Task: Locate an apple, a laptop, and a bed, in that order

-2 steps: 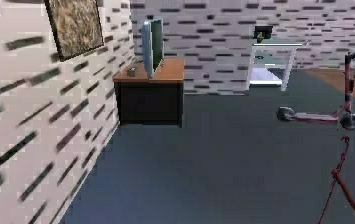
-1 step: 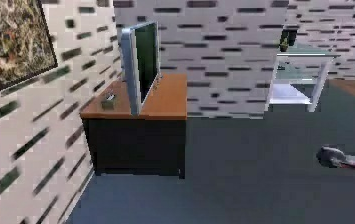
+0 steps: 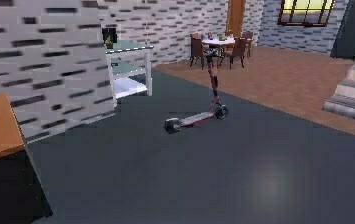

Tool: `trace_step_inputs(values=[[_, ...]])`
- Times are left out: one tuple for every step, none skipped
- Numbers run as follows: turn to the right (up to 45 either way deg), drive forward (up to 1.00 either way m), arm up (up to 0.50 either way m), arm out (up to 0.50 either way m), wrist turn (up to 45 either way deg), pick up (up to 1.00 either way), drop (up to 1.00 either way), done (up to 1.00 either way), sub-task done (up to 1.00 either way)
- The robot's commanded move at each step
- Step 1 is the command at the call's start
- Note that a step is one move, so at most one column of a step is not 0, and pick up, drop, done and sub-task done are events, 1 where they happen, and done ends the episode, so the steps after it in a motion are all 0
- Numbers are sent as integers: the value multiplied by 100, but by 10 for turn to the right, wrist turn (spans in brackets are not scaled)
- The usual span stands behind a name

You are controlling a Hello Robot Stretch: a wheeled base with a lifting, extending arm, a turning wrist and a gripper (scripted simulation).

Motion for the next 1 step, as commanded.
trace_step_inputs(values=[[0,40,0,0,0,0,0,0,0]])
